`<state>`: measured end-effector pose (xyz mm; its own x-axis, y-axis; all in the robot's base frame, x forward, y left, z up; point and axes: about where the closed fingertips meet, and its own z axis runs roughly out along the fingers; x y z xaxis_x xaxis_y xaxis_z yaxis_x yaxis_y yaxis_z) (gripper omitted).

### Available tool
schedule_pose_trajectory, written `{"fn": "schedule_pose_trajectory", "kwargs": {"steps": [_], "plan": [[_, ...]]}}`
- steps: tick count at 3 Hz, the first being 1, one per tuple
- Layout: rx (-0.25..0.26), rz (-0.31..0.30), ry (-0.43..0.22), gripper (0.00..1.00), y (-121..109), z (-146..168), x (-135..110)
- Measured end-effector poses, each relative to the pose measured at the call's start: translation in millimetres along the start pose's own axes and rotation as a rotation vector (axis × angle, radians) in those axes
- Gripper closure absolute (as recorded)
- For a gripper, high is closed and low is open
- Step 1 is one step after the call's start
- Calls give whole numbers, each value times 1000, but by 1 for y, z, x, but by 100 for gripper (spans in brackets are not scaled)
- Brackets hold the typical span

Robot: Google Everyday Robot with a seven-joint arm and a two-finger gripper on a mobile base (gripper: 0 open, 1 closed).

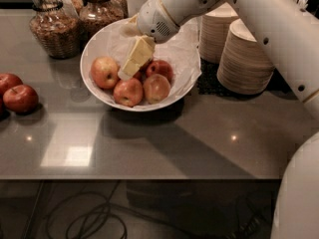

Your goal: Pick apple from white bowl

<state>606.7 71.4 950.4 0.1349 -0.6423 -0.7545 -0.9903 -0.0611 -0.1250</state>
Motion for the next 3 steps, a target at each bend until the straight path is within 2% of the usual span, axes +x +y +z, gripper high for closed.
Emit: {"fn": "schedule_pose_trajectory", "kwargs": {"steps": [1, 2, 3], "plan": [[-79, -5, 15, 0, -3, 27, 3], [-121, -10, 20, 0, -6, 43, 3], [-122, -33, 43, 0, -5, 50, 5]]}}
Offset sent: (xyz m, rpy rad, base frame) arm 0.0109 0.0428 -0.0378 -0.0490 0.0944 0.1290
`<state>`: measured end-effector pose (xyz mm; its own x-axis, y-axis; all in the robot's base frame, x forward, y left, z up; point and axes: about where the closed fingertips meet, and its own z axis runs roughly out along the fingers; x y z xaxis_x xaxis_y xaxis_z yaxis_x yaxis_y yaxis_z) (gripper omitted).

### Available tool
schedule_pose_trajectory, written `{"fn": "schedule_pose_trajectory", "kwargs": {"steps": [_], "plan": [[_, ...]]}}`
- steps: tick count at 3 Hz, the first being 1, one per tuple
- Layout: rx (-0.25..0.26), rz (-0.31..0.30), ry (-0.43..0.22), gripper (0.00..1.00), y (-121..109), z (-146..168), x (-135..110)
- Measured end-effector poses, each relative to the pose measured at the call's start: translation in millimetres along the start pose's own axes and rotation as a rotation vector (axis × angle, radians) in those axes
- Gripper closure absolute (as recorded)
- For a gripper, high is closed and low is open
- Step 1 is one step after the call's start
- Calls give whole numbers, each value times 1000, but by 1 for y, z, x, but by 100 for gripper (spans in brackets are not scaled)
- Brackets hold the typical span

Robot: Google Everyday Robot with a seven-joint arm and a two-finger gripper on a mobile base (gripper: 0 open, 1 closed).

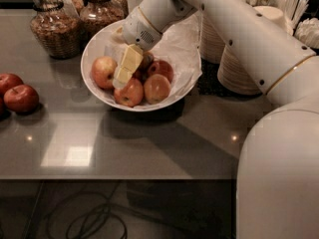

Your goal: Pick apple from white bowl

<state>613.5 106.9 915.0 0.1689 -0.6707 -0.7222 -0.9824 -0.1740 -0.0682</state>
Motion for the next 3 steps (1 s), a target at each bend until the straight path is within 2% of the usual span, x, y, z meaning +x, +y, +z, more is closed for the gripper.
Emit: {"fn": "schedule_pose_trajectory", "kwargs": {"steps": [1, 3], "plan": [[0, -1, 1, 18, 0, 0, 0], [0, -1, 1, 65, 0, 0, 0]]}}
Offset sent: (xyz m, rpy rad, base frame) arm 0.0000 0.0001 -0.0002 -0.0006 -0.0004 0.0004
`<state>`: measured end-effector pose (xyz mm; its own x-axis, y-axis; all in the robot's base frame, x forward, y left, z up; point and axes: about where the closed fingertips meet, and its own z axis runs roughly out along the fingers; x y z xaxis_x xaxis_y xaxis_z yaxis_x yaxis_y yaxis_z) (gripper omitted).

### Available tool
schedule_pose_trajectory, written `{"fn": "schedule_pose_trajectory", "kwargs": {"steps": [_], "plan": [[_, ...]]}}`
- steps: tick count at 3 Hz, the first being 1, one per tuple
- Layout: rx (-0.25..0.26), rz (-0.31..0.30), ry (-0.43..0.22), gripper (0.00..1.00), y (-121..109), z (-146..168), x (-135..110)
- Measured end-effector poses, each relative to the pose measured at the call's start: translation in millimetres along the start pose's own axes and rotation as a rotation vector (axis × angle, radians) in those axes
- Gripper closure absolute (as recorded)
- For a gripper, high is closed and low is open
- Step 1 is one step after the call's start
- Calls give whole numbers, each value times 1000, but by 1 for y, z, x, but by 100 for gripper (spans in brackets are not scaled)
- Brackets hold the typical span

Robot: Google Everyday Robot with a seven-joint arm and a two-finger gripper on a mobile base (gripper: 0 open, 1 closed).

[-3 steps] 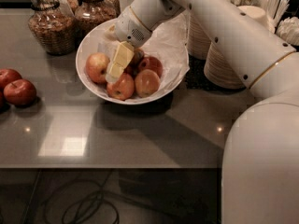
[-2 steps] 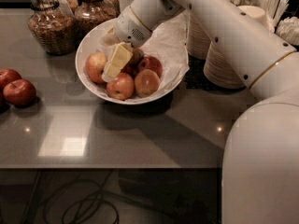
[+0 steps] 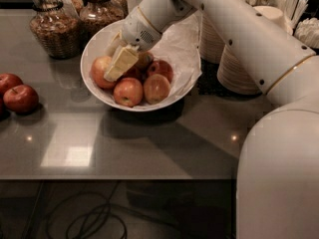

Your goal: Pick apple from white bowl

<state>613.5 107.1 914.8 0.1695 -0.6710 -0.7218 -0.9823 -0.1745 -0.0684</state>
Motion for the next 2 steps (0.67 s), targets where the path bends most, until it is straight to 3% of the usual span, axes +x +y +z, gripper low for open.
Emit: {"fn": "schedule_pose_trajectory", "kwargs": {"steps": [1, 2], "plan": [[0, 0, 0, 88, 0, 0, 0], [0, 0, 0, 100, 0, 0, 0]]}}
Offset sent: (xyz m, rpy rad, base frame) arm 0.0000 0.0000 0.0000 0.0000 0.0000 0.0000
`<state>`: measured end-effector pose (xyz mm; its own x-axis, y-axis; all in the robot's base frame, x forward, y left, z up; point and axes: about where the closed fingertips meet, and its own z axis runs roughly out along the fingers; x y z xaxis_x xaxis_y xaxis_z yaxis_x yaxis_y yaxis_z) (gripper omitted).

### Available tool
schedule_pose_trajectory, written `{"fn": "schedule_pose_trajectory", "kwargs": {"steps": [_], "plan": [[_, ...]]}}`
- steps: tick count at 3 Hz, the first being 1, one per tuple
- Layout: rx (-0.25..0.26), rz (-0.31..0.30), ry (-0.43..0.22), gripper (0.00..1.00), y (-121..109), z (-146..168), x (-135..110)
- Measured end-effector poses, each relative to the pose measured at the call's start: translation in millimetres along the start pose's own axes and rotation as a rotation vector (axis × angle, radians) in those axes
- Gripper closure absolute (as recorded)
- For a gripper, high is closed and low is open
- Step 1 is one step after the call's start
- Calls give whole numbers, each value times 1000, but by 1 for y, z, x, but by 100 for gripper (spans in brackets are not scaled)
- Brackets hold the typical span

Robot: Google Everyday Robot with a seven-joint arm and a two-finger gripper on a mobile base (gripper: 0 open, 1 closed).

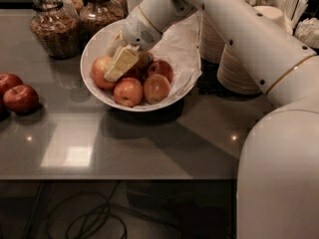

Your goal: Pick apple from white bowl

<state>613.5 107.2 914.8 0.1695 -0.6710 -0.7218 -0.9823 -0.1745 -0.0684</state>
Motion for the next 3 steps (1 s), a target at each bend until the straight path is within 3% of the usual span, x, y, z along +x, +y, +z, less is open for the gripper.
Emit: {"fn": "schedule_pose_trajectory", "kwargs": {"steps": [2, 3], "plan": [[22, -2, -43, 100, 1, -16, -4], [90, -28, -106, 100, 1, -52, -15]]}}
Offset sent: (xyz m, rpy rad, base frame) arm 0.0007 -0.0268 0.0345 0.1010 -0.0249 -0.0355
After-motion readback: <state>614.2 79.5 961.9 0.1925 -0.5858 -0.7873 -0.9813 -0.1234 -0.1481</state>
